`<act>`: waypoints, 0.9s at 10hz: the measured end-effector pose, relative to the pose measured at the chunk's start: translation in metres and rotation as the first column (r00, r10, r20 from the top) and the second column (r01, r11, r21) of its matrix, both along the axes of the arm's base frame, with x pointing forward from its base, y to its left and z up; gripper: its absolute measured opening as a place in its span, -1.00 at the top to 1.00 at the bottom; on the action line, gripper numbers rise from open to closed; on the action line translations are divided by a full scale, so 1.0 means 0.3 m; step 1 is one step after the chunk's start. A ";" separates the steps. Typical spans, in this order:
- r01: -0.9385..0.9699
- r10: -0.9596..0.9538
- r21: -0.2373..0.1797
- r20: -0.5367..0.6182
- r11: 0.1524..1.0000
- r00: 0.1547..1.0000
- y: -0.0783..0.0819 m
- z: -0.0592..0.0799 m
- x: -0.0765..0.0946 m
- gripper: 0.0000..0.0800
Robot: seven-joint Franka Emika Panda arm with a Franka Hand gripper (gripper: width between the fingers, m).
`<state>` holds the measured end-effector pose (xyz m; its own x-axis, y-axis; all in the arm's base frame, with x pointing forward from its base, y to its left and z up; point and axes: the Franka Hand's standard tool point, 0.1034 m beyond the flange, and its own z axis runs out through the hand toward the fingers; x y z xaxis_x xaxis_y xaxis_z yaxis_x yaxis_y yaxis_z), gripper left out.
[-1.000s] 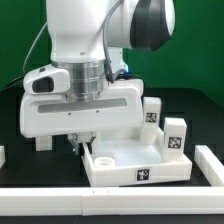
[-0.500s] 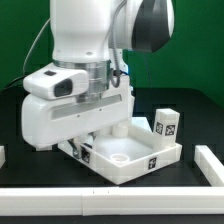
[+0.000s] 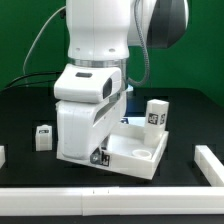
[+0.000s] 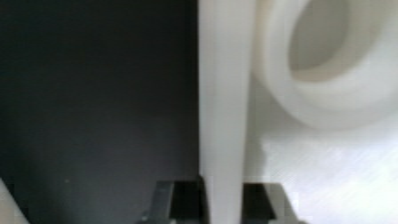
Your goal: Assemble square table
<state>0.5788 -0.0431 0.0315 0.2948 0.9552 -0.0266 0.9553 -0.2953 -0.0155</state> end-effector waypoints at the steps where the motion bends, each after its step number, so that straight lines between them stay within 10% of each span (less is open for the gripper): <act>1: -0.070 0.070 0.001 0.000 0.998 0.998 0.008 0.006 0.009 0.86; 4: -0.234 0.229 0.072 0.064 0.970 0.971 0.130 0.032 0.144 0.86; 9: -0.202 0.199 0.074 0.053 0.977 0.979 0.117 0.018 0.134 0.86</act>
Offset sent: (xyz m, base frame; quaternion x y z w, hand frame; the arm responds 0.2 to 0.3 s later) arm 0.0623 0.0748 0.0054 -0.0284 0.1578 -0.1396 0.9771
